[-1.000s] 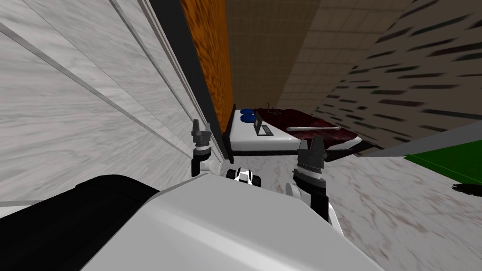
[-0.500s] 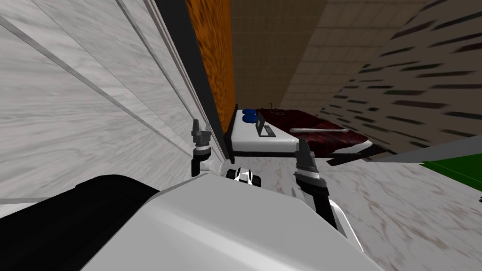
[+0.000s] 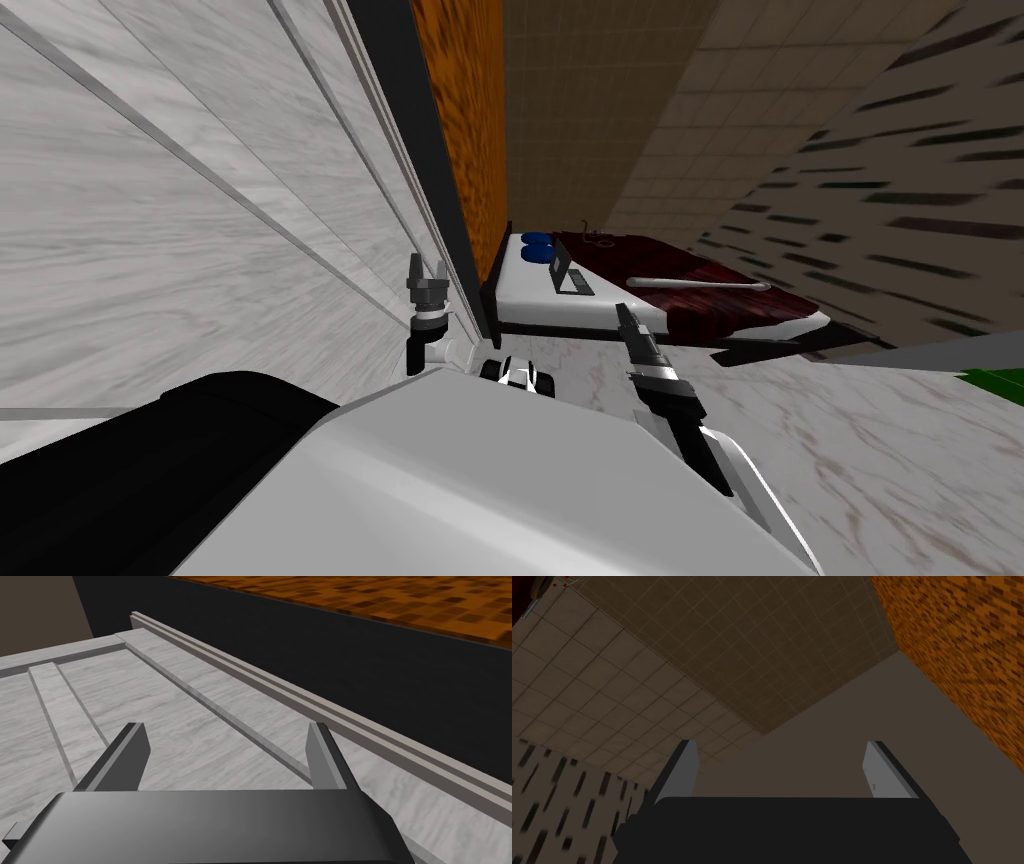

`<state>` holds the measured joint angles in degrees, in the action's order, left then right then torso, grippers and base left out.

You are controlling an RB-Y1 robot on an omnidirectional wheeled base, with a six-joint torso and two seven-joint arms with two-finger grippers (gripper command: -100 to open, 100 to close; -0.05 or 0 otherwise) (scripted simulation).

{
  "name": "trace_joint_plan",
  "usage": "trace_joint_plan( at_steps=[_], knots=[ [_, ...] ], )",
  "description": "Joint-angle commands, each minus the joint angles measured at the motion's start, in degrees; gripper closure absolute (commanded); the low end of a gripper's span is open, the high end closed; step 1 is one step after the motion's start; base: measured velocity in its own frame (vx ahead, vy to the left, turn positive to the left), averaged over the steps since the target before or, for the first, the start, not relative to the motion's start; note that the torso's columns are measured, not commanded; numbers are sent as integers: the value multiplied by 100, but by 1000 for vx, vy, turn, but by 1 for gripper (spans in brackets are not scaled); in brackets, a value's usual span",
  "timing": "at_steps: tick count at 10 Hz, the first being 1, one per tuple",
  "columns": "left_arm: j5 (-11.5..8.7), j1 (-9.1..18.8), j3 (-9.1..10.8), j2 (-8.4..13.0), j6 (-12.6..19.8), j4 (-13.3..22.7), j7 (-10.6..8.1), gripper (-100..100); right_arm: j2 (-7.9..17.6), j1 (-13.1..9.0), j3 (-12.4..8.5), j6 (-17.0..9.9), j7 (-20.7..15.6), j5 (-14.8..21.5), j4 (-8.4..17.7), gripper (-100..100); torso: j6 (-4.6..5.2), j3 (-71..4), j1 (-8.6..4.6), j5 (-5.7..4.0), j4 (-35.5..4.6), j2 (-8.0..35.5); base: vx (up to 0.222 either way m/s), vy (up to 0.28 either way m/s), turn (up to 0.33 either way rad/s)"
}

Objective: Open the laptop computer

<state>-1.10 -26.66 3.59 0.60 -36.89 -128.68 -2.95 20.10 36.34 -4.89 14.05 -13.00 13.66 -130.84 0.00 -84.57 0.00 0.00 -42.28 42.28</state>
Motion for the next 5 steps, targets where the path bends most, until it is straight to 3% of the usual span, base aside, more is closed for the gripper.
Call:
trace_joint_plan(
  at_steps=[1, 2, 3, 5],
  knots=[
    [0, 0, 0, 0, 0, 0, 0, 0, 309, 124, -34, -389, -89, 349, 18, -100, 2, 1, 1, 0, 0, 1, 24, 9, 85],
    [0, 0, 0, 0, 0, 0, 0, 0, 493, 187, -68, -524, -135, 527, 49, -100, 0, 0, 2, 0, 0, 1, 30, 12, 172],
    [0, 0, 0, 0, 0, 0, 0, 0, 516, 187, -68, -615, -135, 557, 49, -100, -1, -1, 2, 1, 0, -2, 24, 8, 55],
    [0, 0, 0, 0, 0, 0, 0, 0, 929, 307, -130, -1014, -225, 938, 118, -100, -1, 1, 1, 0, 0, 1, 27, 11, 149]
  ],
)
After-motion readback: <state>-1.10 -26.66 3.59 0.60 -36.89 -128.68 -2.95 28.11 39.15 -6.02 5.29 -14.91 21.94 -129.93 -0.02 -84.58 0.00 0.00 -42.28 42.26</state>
